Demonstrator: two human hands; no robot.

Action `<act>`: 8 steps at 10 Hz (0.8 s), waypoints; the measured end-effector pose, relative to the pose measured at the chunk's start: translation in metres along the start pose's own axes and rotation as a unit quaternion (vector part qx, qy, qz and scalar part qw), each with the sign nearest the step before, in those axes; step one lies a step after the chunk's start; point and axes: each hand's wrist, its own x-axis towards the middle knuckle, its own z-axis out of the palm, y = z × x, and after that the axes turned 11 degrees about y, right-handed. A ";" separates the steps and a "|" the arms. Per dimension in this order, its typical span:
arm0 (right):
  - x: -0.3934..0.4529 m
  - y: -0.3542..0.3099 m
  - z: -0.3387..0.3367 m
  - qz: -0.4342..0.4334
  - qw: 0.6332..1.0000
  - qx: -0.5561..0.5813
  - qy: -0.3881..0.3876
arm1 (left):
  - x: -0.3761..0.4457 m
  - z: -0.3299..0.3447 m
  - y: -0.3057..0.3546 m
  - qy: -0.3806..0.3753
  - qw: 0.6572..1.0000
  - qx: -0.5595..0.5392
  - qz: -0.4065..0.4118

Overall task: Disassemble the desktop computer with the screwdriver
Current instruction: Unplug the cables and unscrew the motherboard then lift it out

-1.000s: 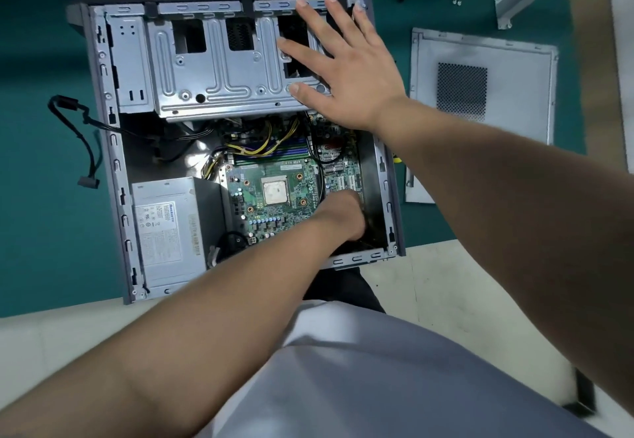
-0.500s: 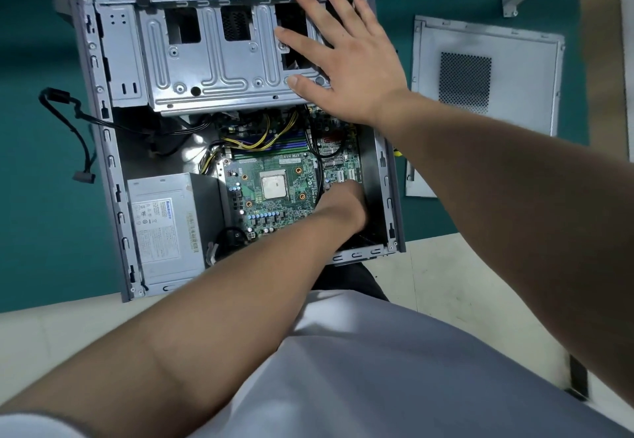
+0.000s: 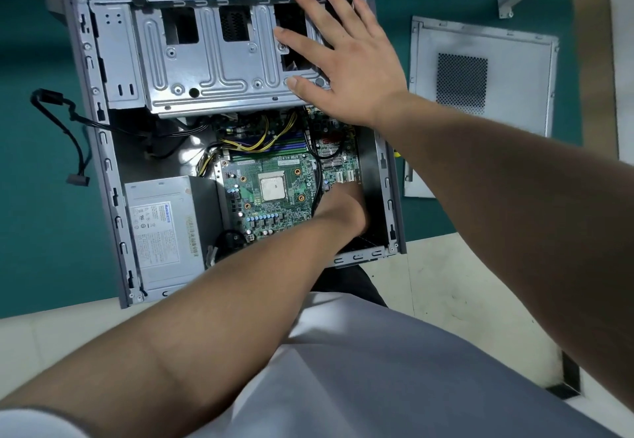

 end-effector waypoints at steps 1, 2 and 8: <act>0.000 0.001 0.000 0.000 1.000 0.004 0.002 | 0.004 0.005 -0.002 -0.001 1.000 -0.001 0.006; 0.000 0.001 -0.001 0.002 1.000 0.006 0.005 | -0.002 0.000 0.004 -0.007 1.000 0.020 -0.016; 0.000 -0.001 -0.001 0.001 1.000 0.007 0.002 | -0.015 -0.047 -0.031 -0.052 0.992 -0.114 0.022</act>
